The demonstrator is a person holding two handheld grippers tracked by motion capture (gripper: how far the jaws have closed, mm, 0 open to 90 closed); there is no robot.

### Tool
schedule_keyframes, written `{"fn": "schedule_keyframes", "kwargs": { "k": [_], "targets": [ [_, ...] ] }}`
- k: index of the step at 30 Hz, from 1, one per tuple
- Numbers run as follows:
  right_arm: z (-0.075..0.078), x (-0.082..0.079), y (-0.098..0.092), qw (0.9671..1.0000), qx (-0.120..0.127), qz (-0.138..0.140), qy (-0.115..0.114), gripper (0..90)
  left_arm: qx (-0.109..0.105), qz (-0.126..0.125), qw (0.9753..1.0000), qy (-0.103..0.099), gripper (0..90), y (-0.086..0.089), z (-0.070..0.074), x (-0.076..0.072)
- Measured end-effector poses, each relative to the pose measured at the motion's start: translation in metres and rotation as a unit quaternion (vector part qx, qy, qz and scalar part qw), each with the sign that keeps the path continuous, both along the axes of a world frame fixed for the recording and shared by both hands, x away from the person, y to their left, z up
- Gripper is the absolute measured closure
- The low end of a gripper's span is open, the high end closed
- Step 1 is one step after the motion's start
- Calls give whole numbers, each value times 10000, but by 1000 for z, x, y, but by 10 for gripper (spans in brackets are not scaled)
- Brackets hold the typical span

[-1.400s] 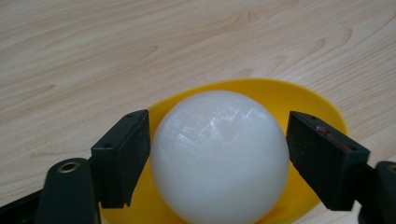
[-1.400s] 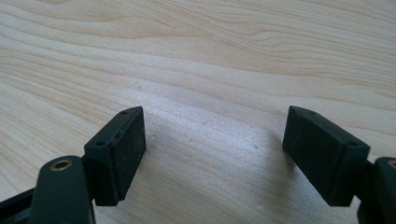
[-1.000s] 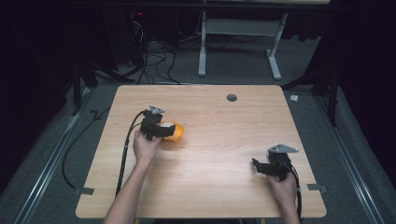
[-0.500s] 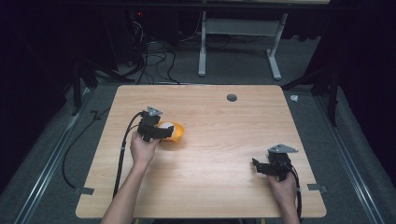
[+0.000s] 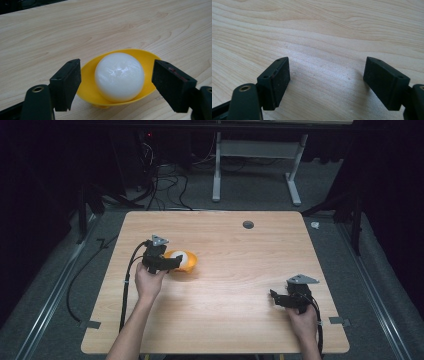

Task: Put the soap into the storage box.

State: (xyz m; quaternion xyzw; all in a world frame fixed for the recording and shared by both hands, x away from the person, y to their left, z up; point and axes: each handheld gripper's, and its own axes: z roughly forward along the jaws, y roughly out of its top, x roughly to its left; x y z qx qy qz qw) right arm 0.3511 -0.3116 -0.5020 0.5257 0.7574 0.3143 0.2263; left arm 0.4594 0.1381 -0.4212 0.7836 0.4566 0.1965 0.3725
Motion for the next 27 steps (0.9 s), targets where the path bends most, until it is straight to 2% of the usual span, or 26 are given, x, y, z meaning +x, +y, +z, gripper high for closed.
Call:
{"fn": "schedule_keyframes", "kwargs": {
  "k": [27],
  "targets": [
    [0, 0, 0, 10000, 5, 3, 1, 222, -64, 27, 9998, -182, 244, 16, 18, -18]
  ]
}}
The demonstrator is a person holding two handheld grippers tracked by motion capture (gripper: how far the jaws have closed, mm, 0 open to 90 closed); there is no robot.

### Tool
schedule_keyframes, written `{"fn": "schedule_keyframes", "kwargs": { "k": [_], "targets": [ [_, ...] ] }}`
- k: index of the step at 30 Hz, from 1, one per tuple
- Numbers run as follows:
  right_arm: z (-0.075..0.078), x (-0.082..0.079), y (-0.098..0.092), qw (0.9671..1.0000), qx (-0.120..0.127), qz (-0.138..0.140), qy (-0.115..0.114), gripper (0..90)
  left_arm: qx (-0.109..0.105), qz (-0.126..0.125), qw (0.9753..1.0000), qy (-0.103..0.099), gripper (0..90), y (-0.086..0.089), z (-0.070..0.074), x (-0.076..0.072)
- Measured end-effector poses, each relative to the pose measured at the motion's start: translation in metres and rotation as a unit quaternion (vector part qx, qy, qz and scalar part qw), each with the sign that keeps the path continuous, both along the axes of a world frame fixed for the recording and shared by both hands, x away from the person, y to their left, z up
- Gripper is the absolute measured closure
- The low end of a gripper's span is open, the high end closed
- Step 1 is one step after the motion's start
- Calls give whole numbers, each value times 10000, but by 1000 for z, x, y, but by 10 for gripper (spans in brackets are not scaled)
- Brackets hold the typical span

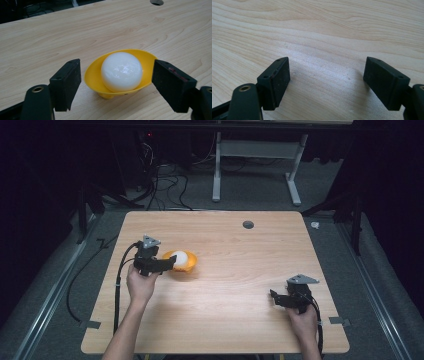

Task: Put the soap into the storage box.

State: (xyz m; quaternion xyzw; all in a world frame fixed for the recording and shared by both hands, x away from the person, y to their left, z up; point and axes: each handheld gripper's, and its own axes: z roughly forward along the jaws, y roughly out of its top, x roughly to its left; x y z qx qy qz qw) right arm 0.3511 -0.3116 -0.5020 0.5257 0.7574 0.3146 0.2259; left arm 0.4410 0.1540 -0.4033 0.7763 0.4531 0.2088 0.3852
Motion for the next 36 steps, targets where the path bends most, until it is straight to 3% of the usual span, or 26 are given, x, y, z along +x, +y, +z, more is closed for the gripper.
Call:
{"fn": "schedule_keyframes", "kwargs": {
  "k": [25, 36],
  "targets": [
    [0, 0, 0, 10000, -3, -1, 0, 222, -286, 91, 9995, -45, 244, 17, -1, -25],
    [0, 0, 0, 10000, -10, 1, -4, 222, -272, 119, 9996, -42, 244, 24, -3, -36]
  ]
}}
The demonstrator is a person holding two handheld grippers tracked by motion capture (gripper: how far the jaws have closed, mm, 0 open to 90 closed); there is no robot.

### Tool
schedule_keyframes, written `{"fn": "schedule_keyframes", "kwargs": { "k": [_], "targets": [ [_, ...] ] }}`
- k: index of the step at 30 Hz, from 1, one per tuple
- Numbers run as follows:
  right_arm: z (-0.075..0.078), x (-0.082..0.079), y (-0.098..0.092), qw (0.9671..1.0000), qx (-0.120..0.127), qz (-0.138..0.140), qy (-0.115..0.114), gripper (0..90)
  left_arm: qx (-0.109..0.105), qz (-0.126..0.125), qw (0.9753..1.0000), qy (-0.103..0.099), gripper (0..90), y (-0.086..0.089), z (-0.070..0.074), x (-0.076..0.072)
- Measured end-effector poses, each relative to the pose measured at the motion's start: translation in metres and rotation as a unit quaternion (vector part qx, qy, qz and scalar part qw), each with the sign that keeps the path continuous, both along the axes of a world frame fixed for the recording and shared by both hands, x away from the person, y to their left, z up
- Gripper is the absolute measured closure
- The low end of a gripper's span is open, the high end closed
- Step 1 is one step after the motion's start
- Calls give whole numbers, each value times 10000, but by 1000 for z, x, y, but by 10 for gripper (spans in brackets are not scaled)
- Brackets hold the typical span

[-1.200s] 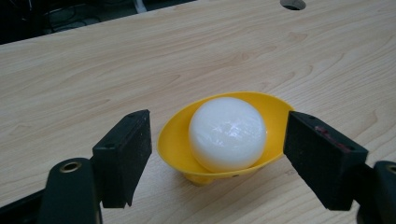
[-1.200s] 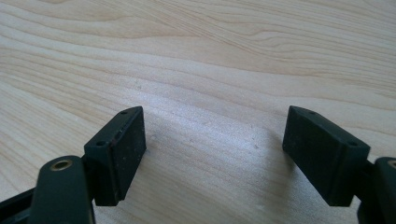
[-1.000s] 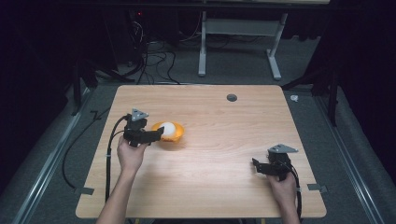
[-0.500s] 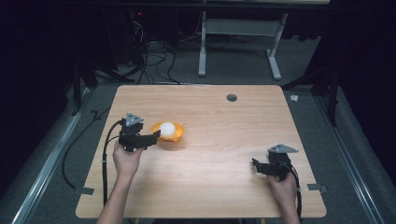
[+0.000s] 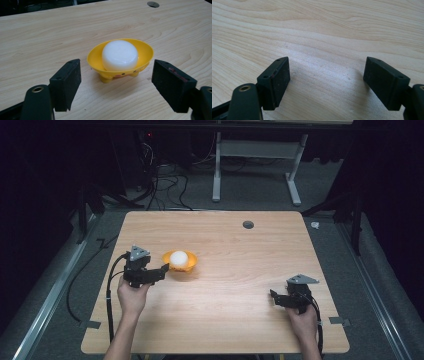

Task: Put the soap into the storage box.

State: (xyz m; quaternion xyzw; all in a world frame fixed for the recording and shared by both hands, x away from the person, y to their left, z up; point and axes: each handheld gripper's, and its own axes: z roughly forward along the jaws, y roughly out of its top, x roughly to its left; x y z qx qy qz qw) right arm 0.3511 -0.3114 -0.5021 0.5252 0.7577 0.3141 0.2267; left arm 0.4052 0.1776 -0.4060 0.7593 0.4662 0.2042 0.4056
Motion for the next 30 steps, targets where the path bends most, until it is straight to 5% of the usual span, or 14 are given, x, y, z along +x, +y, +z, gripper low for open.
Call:
{"fn": "schedule_keyframes", "kwargs": {
  "k": [30],
  "targets": [
    [0, 0, 0, 10000, 9, -14, 10, 222, -80, -131, 9998, 144, 238, 2, -15, -29]
  ]
}}
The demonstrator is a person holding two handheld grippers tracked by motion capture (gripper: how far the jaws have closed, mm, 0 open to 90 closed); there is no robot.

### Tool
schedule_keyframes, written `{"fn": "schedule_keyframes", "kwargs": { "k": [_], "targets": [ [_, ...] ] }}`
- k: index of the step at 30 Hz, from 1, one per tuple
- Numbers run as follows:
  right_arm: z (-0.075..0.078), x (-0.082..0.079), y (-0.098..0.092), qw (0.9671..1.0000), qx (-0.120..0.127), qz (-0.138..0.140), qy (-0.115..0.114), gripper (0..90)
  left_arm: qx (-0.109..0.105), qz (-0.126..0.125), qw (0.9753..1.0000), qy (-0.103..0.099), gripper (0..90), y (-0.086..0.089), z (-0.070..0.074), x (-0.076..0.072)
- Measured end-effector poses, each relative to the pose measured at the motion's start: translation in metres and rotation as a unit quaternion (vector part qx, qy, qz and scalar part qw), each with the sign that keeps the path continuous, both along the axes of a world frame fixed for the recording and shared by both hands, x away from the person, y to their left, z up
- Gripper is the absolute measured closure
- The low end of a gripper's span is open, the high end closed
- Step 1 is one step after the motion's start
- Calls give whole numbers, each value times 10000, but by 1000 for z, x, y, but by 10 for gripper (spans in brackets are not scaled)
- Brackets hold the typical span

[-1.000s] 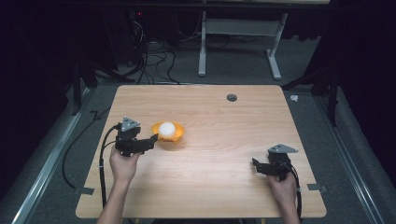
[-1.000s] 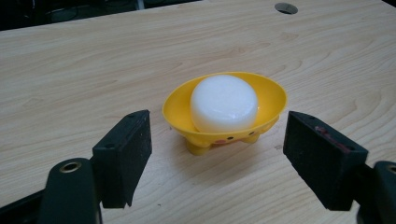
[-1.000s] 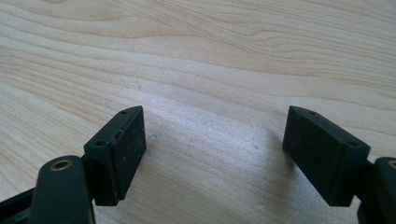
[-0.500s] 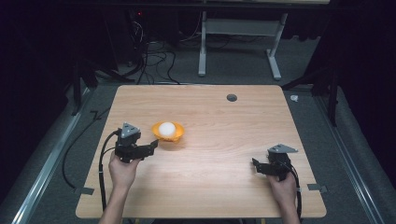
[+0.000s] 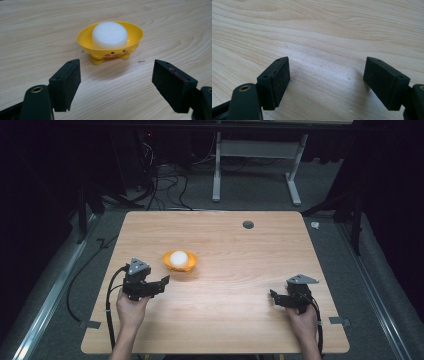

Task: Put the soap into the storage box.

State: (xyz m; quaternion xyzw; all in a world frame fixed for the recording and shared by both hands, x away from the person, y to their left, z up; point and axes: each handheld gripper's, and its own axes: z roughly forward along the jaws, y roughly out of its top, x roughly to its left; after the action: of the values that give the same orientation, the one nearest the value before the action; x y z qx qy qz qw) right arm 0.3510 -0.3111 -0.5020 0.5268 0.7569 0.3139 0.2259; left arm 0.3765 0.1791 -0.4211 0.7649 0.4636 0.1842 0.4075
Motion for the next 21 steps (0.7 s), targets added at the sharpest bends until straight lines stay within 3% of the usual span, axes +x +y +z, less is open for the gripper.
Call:
{"fn": "schedule_keyframes", "kwargs": {
  "k": [9, 21],
  "targets": [
    [0, 0, 0, 10000, 1, 0, 0, 223, -109, 6, 9999, 38, 235, 2, -6, -6],
    [0, 0, 0, 10000, -1, -1, 1, 222, -95, 43, 9998, 150, 231, 1, -19, -13]
  ]
}}
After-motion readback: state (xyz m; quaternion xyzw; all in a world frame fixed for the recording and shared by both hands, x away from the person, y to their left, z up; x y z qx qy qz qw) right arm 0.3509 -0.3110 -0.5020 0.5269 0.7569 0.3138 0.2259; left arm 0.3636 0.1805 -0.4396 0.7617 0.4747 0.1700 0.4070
